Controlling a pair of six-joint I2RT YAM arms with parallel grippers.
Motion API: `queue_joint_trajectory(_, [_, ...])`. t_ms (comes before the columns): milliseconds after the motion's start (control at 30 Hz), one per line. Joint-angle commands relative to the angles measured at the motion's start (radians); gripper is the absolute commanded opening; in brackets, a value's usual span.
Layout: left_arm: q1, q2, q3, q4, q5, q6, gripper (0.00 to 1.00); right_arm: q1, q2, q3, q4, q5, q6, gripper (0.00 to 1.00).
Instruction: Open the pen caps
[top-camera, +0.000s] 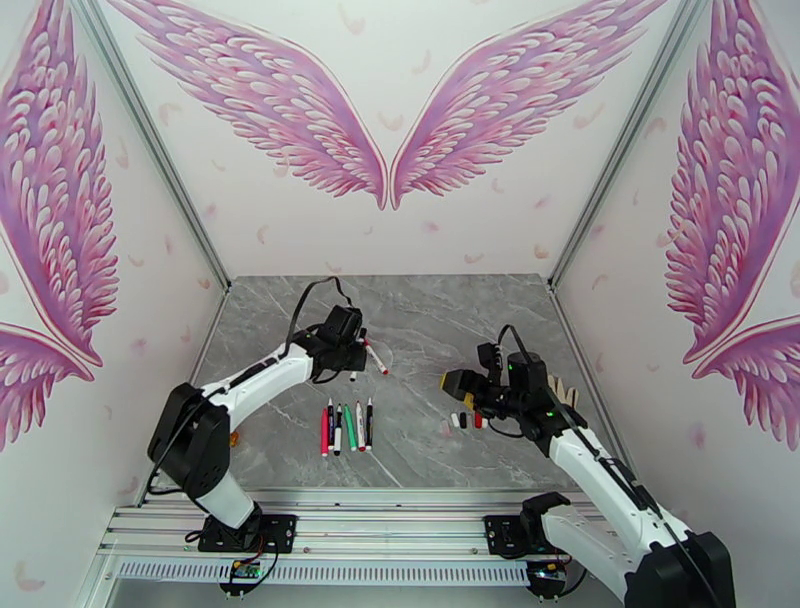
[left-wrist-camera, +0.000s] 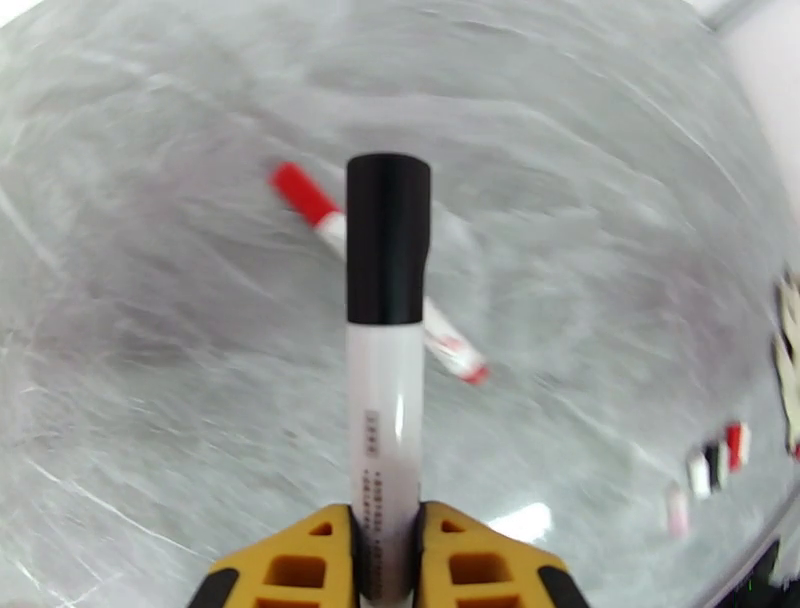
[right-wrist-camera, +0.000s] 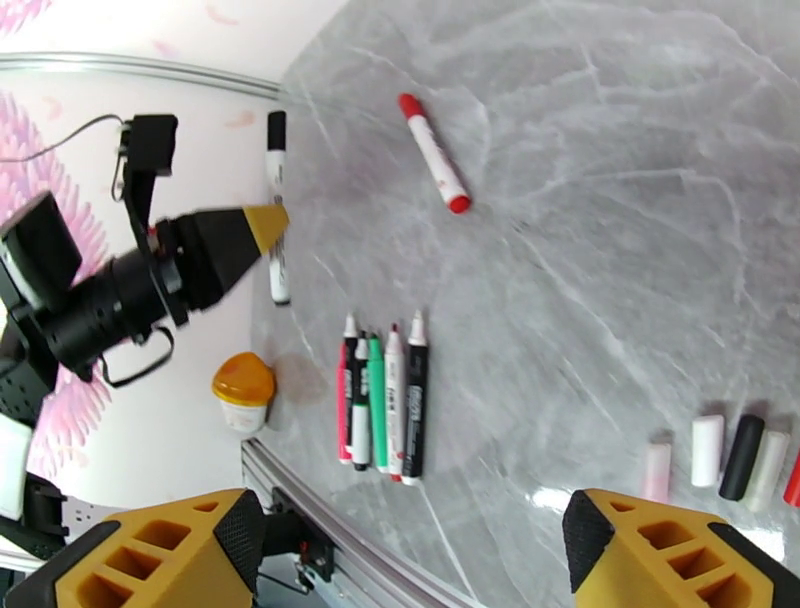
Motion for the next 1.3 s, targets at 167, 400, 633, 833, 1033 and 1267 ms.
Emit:
queue_joint_trajectory(167, [-0.144,-0.114,-0.062,0.122,0.333,0.127,0.15,0.017,0.070,0.122,0.093,-0.067,0.086,0.75])
queue_joint_trajectory(400, [-0.244,-0.088,-0.030,0.120,0.366,0.117,0.14,0.056,0.115,0.162,0.080,-0.036,0.073,0.69])
queue_joint_trajectory(633, [-0.268,-0.111,-0.046,0.169,0.367,0.084,0.14,0.073,0.131,0.156,0.110,-0.038,0.083,0.60])
queue_joint_trajectory(833, [-0.272,-0.100,-0.064,0.218,0.402,0.036,0.14,0.097,0.151,0.170,0.118,-0.047,0.078,0.43])
queue_joint_trajectory(1033, [-0.272,-0.097,-0.075,0.241,0.416,0.015,0.14,0.109,0.149,0.171,0.111,-0.025,0.079,0.32])
queue_joint_trajectory(1267, [-0.273,-0.103,-0.088,0.229,0.422,0.021,0.14,0.109,0.142,0.192,0.088,-0.001,0.064,0.31])
